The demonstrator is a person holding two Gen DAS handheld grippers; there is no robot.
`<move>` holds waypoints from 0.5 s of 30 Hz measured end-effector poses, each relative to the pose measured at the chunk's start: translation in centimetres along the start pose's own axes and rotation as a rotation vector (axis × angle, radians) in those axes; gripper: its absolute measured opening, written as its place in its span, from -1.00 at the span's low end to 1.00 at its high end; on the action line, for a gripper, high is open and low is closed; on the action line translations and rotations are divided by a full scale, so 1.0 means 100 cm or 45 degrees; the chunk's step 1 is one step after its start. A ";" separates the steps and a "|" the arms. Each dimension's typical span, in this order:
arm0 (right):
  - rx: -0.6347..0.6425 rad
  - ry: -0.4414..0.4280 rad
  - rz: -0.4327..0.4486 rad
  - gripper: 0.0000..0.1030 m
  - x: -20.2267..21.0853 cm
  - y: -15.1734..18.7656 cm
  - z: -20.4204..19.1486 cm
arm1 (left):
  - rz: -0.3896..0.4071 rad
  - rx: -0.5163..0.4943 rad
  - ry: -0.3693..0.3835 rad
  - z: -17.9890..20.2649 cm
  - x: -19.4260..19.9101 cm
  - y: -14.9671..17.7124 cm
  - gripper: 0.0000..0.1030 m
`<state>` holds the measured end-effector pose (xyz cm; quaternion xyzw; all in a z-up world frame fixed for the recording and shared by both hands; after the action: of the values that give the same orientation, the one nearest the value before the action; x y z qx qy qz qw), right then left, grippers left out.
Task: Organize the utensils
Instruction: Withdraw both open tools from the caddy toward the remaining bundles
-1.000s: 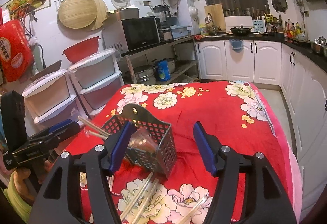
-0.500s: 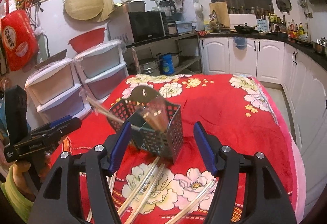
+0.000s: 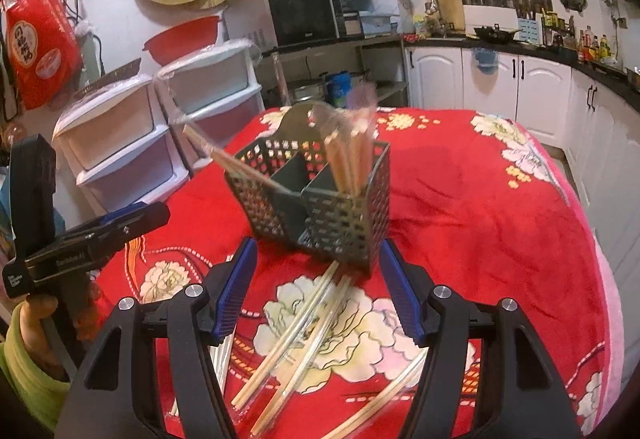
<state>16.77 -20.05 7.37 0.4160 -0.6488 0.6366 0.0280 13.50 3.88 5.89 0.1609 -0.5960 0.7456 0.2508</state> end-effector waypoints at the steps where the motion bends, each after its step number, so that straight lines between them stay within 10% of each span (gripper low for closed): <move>1: 0.002 -0.002 -0.008 0.18 -0.002 0.002 -0.001 | -0.007 0.003 -0.003 -0.002 -0.001 0.002 0.64; 15: 0.026 -0.025 -0.128 0.13 -0.035 0.023 -0.014 | -0.116 0.057 -0.025 -0.028 -0.022 0.026 0.63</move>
<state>17.06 -17.48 3.81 0.4544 -0.6209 0.6368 0.0492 13.96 5.77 1.91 0.2009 -0.5737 0.7450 0.2749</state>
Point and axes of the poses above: each gripper's, at about its wrist camera, not at the fingertips, and x roughly against the way its jaws point, z to its right, y to its underside, the point moved 2 cm from there along -x, roughly the way its jaws point, and after that the axes turned 2 degrees about -z, right-handed, at the moved point
